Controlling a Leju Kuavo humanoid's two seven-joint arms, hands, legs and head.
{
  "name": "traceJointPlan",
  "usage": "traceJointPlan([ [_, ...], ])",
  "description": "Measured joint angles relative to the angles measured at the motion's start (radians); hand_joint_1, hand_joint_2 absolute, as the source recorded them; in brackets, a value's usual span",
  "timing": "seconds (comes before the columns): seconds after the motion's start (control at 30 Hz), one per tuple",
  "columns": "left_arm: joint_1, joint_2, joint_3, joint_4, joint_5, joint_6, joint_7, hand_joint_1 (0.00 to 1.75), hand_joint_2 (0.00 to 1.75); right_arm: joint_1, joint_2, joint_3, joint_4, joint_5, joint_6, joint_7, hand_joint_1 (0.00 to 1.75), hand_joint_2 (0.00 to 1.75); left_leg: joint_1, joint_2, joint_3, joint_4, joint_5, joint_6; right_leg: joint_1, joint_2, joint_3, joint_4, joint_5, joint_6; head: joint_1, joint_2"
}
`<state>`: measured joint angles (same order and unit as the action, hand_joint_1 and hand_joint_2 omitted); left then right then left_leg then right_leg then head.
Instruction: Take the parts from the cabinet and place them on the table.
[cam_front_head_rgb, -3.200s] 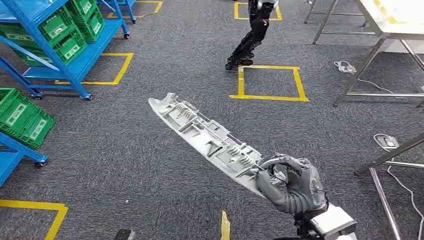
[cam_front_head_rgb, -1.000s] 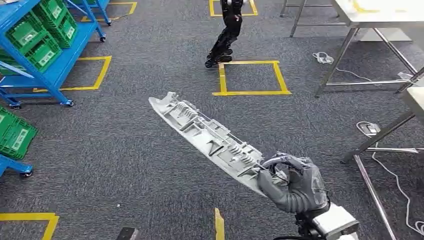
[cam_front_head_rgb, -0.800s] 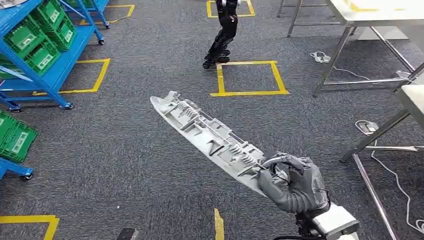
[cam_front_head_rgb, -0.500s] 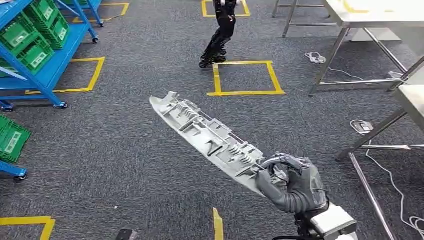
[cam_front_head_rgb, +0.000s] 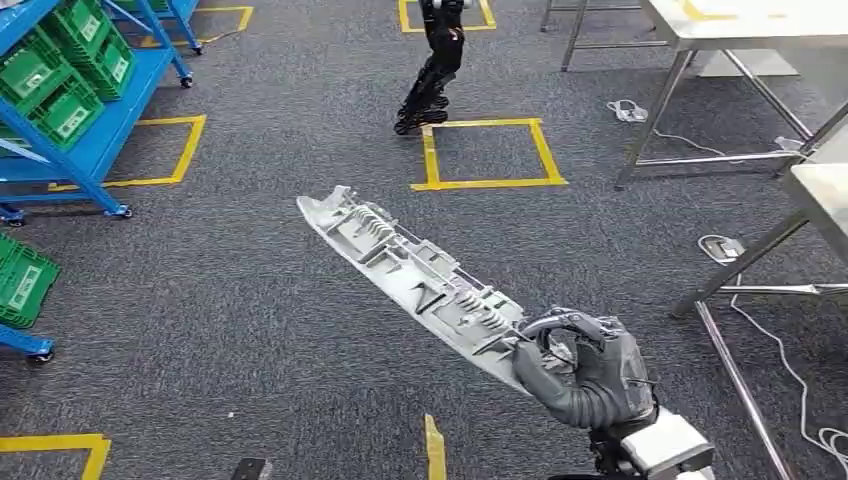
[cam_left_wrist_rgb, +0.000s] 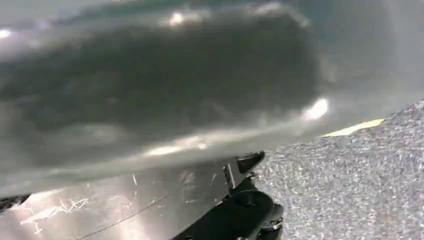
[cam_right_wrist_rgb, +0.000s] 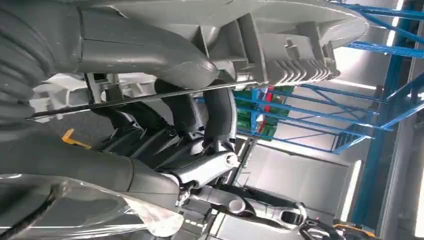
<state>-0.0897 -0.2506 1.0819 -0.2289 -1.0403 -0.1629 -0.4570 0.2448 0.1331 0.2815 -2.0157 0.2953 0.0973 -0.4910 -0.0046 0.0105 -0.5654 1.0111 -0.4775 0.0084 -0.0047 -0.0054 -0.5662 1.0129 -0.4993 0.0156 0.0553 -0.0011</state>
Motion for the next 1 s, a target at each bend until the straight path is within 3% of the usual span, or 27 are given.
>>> traceJointPlan([
  [0.07, -0.001, 0.0, 0.0, 0.0, 0.0, 0.0, 0.0, 0.0, 0.0, -0.001, 0.0, 0.0, 0.0, 0.0, -0.002, 0.0, 1.75, 1.75, 0.003, -0.004, -0.011, 0.033, -0.033, -0.011, -0.006, 0.001, 0.005, -0.007, 0.005, -0.013, -0.002, 0.0],
  [0.1, -0.001, 0.0, 0.0, 0.0, -0.001, 0.0, 0.0, 0.0, 0.0, -0.002, 0.0, 0.001, 0.0, 0.0, -0.002, 0.0, 1.75, 1.75, 0.003, -0.004, -0.035, 0.092, -0.071, -0.015, -0.006, 0.001, 0.005, -0.007, 0.004, -0.02, -0.004, 0.0],
  [0.17, 0.0, 0.001, 0.0, 0.0, -0.003, 0.002, 0.0, 0.0, 0.0, -0.002, 0.0, 0.002, 0.0, 0.0, -0.002, 0.0, 1.75, 1.75, 0.004, -0.005, -0.111, 0.262, -0.145, -0.019, -0.004, 0.003, 0.005, -0.007, 0.003, -0.022, -0.003, 0.0],
  [0.2, 0.0, 0.001, 0.0, 0.0, -0.006, 0.002, 0.002, 0.0, 0.0, -0.002, 0.0, 0.002, 0.0, 0.0, -0.002, 0.0, 1.75, 1.75, 0.004, -0.005, -0.137, 0.317, -0.158, -0.019, -0.003, 0.004, 0.006, -0.006, 0.003, -0.023, -0.004, 0.0],
  [0.23, 0.001, 0.002, 0.0, 0.0, -0.006, 0.002, 0.002, 0.0, 0.0, -0.001, 0.0, 0.002, 0.0, 0.0, -0.002, 0.001, 1.75, 1.75, 0.004, -0.005, -0.139, 0.318, -0.145, -0.018, -0.003, 0.006, 0.007, -0.006, 0.003, -0.023, -0.003, 0.0],
  [0.27, 0.0, 0.002, 0.0, 0.0, -0.007, 0.002, 0.003, 0.0, 0.0, -0.002, 0.0, 0.002, 0.0, 0.0, -0.001, 0.001, 1.75, 1.75, 0.004, -0.005, -0.119, 0.273, -0.106, -0.015, -0.003, 0.01, 0.009, -0.006, 0.002, -0.024, -0.004, 0.0],
  [0.33, 0.0, 0.002, 0.0, 0.0, -0.008, 0.002, 0.003, 0.0, 0.0, -0.002, 0.0, 0.002, 0.0, 0.0, -0.001, 0.001, 1.75, 1.75, 0.004, -0.009, -0.038, 0.096, -0.01, -0.007, -0.002, 0.016, 0.016, -0.006, 0.0, -0.022, -0.004, 0.0],
  [0.37, 0.0, 0.002, 0.0, 0.0, -0.009, 0.002, 0.003, 0.0, 0.0, -0.003, 0.001, 0.002, 0.0, 0.0, -0.001, 0.001, 1.75, 1.75, 0.004, -0.019, -0.009, 0.027, 0.009, -0.002, -0.003, 0.018, 0.016, -0.007, -0.001, -0.02, -0.003, 0.0],
  [0.4, -0.001, 0.001, 0.0, 0.0, -0.009, 0.003, 0.003, 0.0, 0.0, -0.004, 0.001, 0.002, 0.0, -0.001, -0.002, 0.001, 1.75, 1.75, 0.002, -0.023, -0.002, 0.012, 0.002, -0.002, 0.004, 0.021, 0.01, -0.001, -0.002, -0.015, -0.003, 0.0],
  [0.5, 0.0, 0.002, 0.0, 0.0, -0.01, 0.006, 0.005, 0.0, 0.0, -0.006, 0.002, 0.002, 0.0, -0.001, -0.001, 0.002, 1.75, 1.75, -0.001, -0.021, -0.007, 0.005, -0.002, 0.003, -0.001, 0.023, 0.003, -0.007, 0.004, 0.0, -0.003, 0.0],
  [0.57, -0.003, 0.0, 0.0, 0.0, -0.011, 0.007, 0.005, 0.0, 0.0, -0.006, 0.002, 0.002, 0.0, -0.002, -0.001, 0.001, 1.75, 1.75, 0.008, -0.016, 0.0, -0.01, 0.007, 0.018, 0.0, 0.018, -0.012, 0.015, -0.019, 0.01, -0.001, 0.0],
  [0.6, -0.004, 0.0, 0.0, 0.0, -0.011, 0.006, 0.005, 0.0, 0.0, -0.009, 0.002, 0.002, 0.0, -0.002, 0.0, 0.001, 1.75, 1.75, 0.008, -0.016, -0.001, -0.009, 0.007, 0.023, 0.0, 0.016, -0.034, 0.067, -0.051, 0.012, 0.002, 0.0],
  [0.67, -0.004, -0.001, 0.0, 0.0, -0.011, 0.006, 0.007, 0.0, 0.0, -0.01, 0.001, 0.002, 0.0, -0.005, 0.0, 0.001, 1.75, 1.75, 0.006, -0.012, -0.001, -0.009, 0.006, 0.024, -0.003, 0.015, -0.113, 0.235, -0.126, 0.018, 0.001, 0.0],
  [0.7, -0.002, 0.0, 0.0, 0.0, -0.012, 0.006, 0.008, 0.0, 0.0, -0.01, 0.001, 0.002, 0.001, -0.006, 0.0, 0.001, 1.75, 1.75, 0.006, -0.01, -0.001, -0.009, 0.006, 0.025, -0.004, 0.014, -0.148, 0.306, -0.146, 0.02, 0.003, 0.0],
  [0.73, -0.002, 0.0, 0.0, 0.0, -0.012, 0.006, 0.008, 0.0, 0.0, -0.009, 0.001, 0.002, 0.002, -0.007, 0.0, 0.001, 1.75, 1.75, 0.005, -0.008, -0.001, -0.009, 0.006, 0.025, -0.005, 0.014, -0.158, 0.32, -0.138, 0.021, 0.001, 0.0],
  [0.77, -0.002, 0.0, 0.0, 0.0, -0.012, 0.006, 0.008, 0.0, 0.0, -0.009, 0.001, 0.002, 0.004, -0.007, 0.0, 0.002, 1.75, 1.75, 0.005, -0.008, 0.0, -0.008, 0.005, 0.024, -0.006, 0.013, -0.143, 0.285, -0.106, 0.021, 0.002, 0.0],
  [0.83, -0.003, -0.001, 0.0, 0.0, -0.012, 0.006, 0.008, 0.0, 0.0, -0.01, 0.001, 0.002, 0.005, -0.007, -0.001, 0.002, 1.75, 1.75, 0.006, -0.008, 0.003, -0.007, 0.003, 0.022, -0.008, 0.006, -0.058, 0.11, -0.014, 0.02, 0.003, 0.0],
  [0.87, -0.003, -0.001, 0.0, 0.0, -0.012, 0.006, 0.008, 0.0, 0.0, -0.012, 0.001, 0.002, 0.005, -0.008, 0.0, 0.001, 1.75, 1.75, 0.006, -0.008, 0.004, -0.004, 0.0, 0.017, -0.009, -0.003, -0.015, 0.023, 0.012, 0.019, 0.002, 0.0],
  [0.9, -0.003, 0.0, 0.0, 0.0, -0.012, 0.006, 0.008, 0.0, 0.0, -0.015, 0.002, 0.002, 0.006, -0.009, 0.0, 0.001, 1.75, 1.75, -0.002, -0.008, 0.0, 0.001, -0.003, 0.011, -0.003, -0.009, 0.002, 0.0, -0.007, 0.019, 0.003, 0.0],
  [0.93, -0.003, 0.0, 0.0, 0.0, -0.012, 0.006, 0.008, 0.0, 0.0, -0.015, 0.001, 0.002, 0.006, -0.01, 0.0, 0.0, 1.75, 1.75, -0.001, -0.007, -0.004, 0.003, 0.0, 0.006, -0.004, -0.003, 0.001, 0.002, -0.002, 0.01, -0.001, 0.0],
  [1.0, -0.002, 0.0, 0.0, 0.0, -0.011, 0.006, 0.008, 0.0, 0.0, -0.012, 0.001, 0.002, 0.006, -0.011, 0.0, 0.0, 1.75, 1.75, 0.001, -0.005, -0.004, 0.001, 0.003, -0.002, 0.0, 0.002, -0.003, 0.004, 0.0, 0.005, 0.0, 0.0],
])
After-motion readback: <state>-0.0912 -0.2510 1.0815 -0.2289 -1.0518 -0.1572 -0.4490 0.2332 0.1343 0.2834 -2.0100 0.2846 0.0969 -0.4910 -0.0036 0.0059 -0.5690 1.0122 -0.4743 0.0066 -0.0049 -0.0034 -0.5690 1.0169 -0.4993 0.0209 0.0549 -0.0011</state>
